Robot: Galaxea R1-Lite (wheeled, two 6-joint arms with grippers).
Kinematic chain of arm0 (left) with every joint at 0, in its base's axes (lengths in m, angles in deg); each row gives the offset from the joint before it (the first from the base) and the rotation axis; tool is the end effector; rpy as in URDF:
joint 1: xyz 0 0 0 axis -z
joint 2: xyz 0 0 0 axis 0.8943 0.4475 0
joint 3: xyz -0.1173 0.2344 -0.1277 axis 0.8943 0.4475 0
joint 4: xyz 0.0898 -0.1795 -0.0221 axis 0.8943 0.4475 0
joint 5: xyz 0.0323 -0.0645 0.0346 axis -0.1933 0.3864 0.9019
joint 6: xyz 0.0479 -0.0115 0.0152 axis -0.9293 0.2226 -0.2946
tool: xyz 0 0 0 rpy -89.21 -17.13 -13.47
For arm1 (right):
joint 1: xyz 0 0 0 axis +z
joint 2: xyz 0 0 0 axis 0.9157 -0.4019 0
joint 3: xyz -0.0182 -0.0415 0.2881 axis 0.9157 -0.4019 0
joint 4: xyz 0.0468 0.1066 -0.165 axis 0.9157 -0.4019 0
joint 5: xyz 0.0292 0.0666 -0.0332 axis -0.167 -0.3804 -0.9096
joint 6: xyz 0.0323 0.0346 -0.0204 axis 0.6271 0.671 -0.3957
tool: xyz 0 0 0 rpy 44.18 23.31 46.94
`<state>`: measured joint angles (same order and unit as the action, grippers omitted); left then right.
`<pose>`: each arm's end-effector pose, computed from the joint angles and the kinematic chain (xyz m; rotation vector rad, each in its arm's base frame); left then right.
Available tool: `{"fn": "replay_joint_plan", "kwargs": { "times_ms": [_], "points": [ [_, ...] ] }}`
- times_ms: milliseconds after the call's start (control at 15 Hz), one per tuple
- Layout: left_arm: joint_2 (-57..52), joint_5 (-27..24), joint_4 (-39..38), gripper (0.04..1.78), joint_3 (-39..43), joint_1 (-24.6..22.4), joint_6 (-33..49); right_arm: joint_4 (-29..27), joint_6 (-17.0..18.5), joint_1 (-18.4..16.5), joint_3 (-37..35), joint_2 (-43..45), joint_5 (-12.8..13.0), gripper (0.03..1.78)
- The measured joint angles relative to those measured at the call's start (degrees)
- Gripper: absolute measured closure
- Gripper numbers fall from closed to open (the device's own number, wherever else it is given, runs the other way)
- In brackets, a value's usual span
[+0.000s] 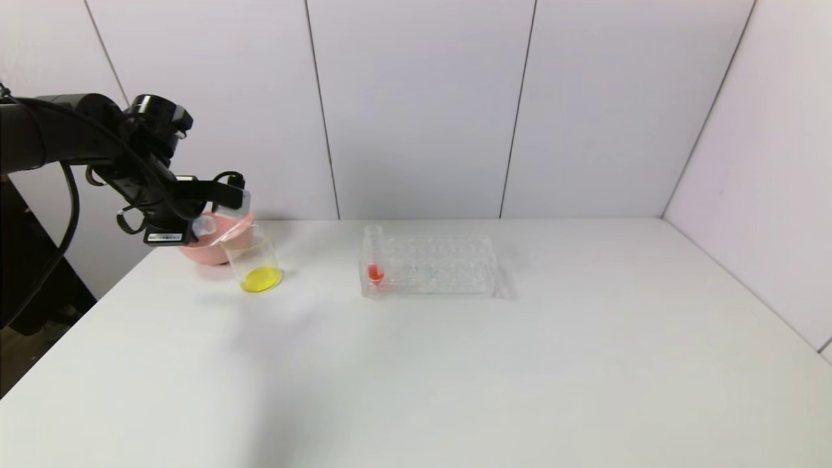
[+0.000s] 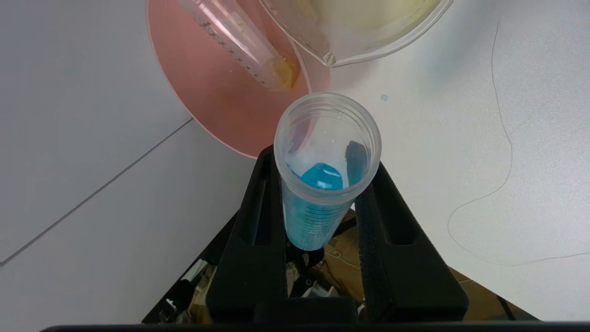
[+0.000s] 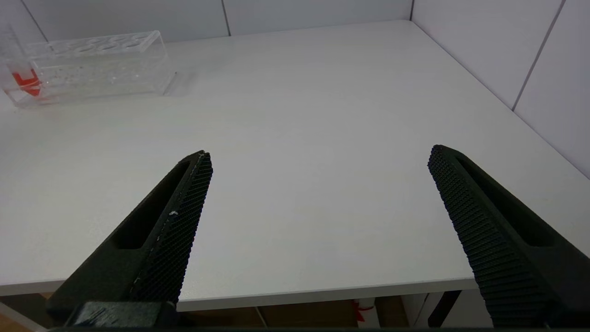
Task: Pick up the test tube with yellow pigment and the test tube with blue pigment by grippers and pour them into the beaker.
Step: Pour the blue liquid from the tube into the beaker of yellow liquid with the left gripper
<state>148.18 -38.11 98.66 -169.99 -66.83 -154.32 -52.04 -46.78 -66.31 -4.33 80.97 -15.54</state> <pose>0.4307 0.0336 0.1987 1.4031 0.8744 -0.4966 0.0272 -0.0019 0.0757 0.0928 -0.0027 -0.0383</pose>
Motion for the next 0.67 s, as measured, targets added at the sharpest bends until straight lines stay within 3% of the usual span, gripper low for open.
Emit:
{"fn": "replay_joint_plan", "kwargs": {
  "times_ms": [333,667],
  "points": [
    [0.3,0.5,-0.2,1.37,-0.1,0.6,0.0,0.0,0.0,0.0,0.0,0.0,0.0,0.10],
    [0.7,5.4,-0.4,1.37,-0.1,1.9,0.0,0.0,0.0,0.0,0.0,0.0,0.0,0.10]
  ]
}}
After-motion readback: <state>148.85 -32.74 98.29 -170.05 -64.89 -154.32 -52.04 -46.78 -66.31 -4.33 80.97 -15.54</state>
